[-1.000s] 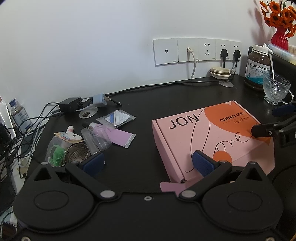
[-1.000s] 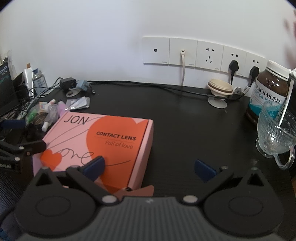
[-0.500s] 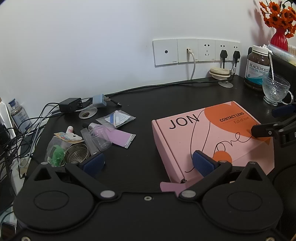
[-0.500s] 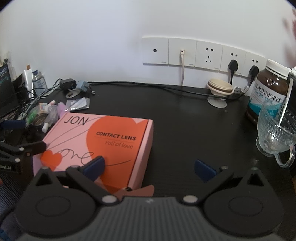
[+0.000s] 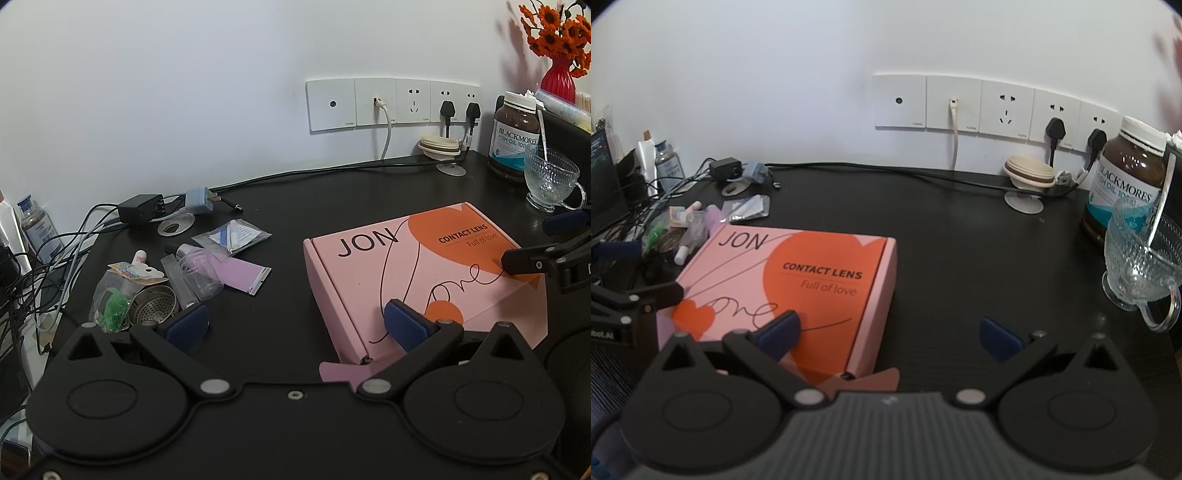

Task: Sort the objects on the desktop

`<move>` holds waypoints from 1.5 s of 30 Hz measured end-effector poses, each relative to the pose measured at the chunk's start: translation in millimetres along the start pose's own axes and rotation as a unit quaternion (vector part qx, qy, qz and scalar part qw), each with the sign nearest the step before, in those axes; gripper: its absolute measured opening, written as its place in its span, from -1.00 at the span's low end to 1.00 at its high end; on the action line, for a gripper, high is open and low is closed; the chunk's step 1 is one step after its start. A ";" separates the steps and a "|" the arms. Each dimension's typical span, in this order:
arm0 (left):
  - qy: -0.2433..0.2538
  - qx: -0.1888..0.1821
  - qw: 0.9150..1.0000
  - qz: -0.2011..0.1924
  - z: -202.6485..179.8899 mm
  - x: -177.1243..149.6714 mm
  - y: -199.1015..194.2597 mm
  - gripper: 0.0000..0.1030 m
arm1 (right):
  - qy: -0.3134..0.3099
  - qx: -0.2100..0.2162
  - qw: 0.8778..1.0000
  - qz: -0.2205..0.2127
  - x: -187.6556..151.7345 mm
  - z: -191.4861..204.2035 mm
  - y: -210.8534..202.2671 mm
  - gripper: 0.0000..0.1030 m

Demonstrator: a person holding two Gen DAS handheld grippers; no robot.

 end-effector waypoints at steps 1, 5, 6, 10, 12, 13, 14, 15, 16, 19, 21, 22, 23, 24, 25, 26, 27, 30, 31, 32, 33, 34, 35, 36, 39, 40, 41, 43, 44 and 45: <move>0.000 0.000 1.000 0.000 0.0 0.0 -0.1 1.00 | 0.000 0.000 1.000 0.000 -0.1 0.0 -0.1 0.99; -0.001 0.001 1.000 0.000 -0.2 -0.2 -0.4 1.00 | 0.001 0.000 1.000 0.000 -0.4 -0.2 -0.4 0.99; -0.001 0.001 1.000 0.000 -0.1 -0.2 -0.4 1.00 | 0.001 0.000 1.000 0.000 -0.4 -0.2 -0.5 0.99; 0.000 0.000 1.000 0.000 0.6 0.2 0.5 1.00 | 0.003 0.000 1.000 0.000 -0.7 -0.4 -0.4 0.99; 0.000 0.001 1.000 0.001 0.6 0.0 0.5 1.00 | 0.004 0.000 1.000 0.000 -1.0 -0.5 -0.5 0.99; 0.000 0.001 1.000 0.001 0.6 0.0 0.5 1.00 | 0.004 0.000 1.000 0.000 -1.1 -0.5 -0.5 0.99; 0.000 0.001 1.000 0.001 0.6 -0.1 0.5 1.00 | 0.005 -0.001 1.000 0.000 -1.2 -0.5 -0.5 0.99; 0.000 0.001 1.000 0.001 0.6 -0.1 0.5 1.00 | 0.005 -0.001 1.000 0.000 -1.3 -0.4 -0.5 0.99; 0.000 0.001 1.000 0.001 0.6 -0.2 0.5 1.00 | 0.006 -0.001 1.000 0.000 -1.3 -0.3 -0.5 0.99; 0.000 0.001 1.000 0.001 1.0 -0.6 0.6 1.00 | 0.006 -0.001 1.000 -0.001 -1.5 -0.3 -0.6 0.99; 0.001 0.001 1.000 0.001 0.0 0.4 0.2 1.00 | 0.006 -0.001 1.000 0.000 -1.5 -0.5 -0.7 0.99; 0.001 0.001 1.000 0.000 0.0 0.3 0.3 1.00 | 0.006 -0.001 1.000 -0.001 -1.5 -0.5 -0.8 0.99; 0.001 0.001 1.000 0.000 -0.1 0.3 0.2 1.00 | 0.005 -0.001 1.000 -0.001 -1.5 -0.6 -0.9 0.99; 0.000 0.001 1.000 0.000 -0.2 0.3 0.2 1.00 | 0.005 0.000 1.000 -0.001 -1.5 -0.6 -1.0 0.99; 0.000 0.001 1.000 0.000 -0.3 0.2 0.2 1.00 | 0.005 0.000 1.000 -0.002 -1.5 -0.7 -1.1 0.99; 0.000 0.001 1.000 0.000 -0.4 0.2 0.1 1.00 | 0.005 0.000 1.000 -0.002 -1.5 -0.7 -1.1 0.99; 0.000 0.001 1.000 0.000 -0.4 0.1 0.2 1.00 | 0.005 0.000 1.000 -0.002 -1.5 -0.7 -1.1 0.99; 0.000 0.001 1.000 0.000 0.0 0.0 0.5 1.00 | 0.006 0.000 1.000 -0.002 -1.5 -1.1 -1.1 0.99; 0.001 0.001 1.000 -0.001 0.2 0.1 0.5 1.00 | 0.007 0.001 1.000 -0.002 -1.5 -1.2 -1.1 0.99; 0.001 0.001 1.000 -0.001 0.1 0.1 0.5 1.00 | 0.007 0.001 1.000 -0.002 -1.6 -1.3 -1.0 0.99; 0.001 0.001 1.000 -0.001 0.1 0.1 0.6 1.00 | 0.006 0.001 1.000 -0.002 -1.5 -1.2 -1.0 0.99; 0.001 0.000 1.000 0.000 0.0 0.2 0.6 1.00 | 0.005 0.001 1.000 -0.003 -1.4 -1.0 -1.0 0.99; 0.001 0.000 1.000 0.000 0.0 0.3 0.7 1.00 | 0.004 0.001 1.000 -0.004 -1.3 -0.8 -1.1 0.99; 0.002 0.000 1.000 0.000 0.0 0.3 0.7 1.00 | 0.002 0.000 1.000 -0.004 -1.1 -0.5 -1.2 0.99; -0.001 -0.001 1.000 0.001 0.1 0.3 0.9 1.00 | -0.001 -0.001 1.000 -0.006 -0.7 -0.1 -1.6 0.99; -0.001 -0.001 1.000 0.001 -0.2 0.5 0.8 1.00 | -0.002 -0.002 1.000 -0.007 -0.6 0.1 -1.8 0.99; 0.000 -0.001 1.000 0.001 -0.7 0.9 0.8 1.00 | -0.003 -0.003 1.000 -0.008 -0.5 0.4 -2.0 0.99; 0.003 -0.001 1.000 0.001 0.4 0.7 1.1 1.00 | -0.007 -0.005 1.000 -0.009 -0.1 0.9 -2.4 0.99; 0.004 -0.001 1.000 0.001 0.8 0.8 1.3 1.00 | -0.009 -0.006 1.000 -0.011 0.1 1.3 -2.7 0.99; 0.005 -0.003 1.000 0.002 0.8 1.2 1.4 1.00 | -0.011 -0.007 1.000 -0.012 0.3 1.7 -3.0 0.99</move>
Point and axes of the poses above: each gripper's, at about its wrist camera, not at the fingertips, and y roughly the way its jaws point, z to its left, x to its top, the point moved 9 cm from there along y, roughly the way its jaws point, and after that the axes turned 12 degrees about -x, right-handed, at the moved point
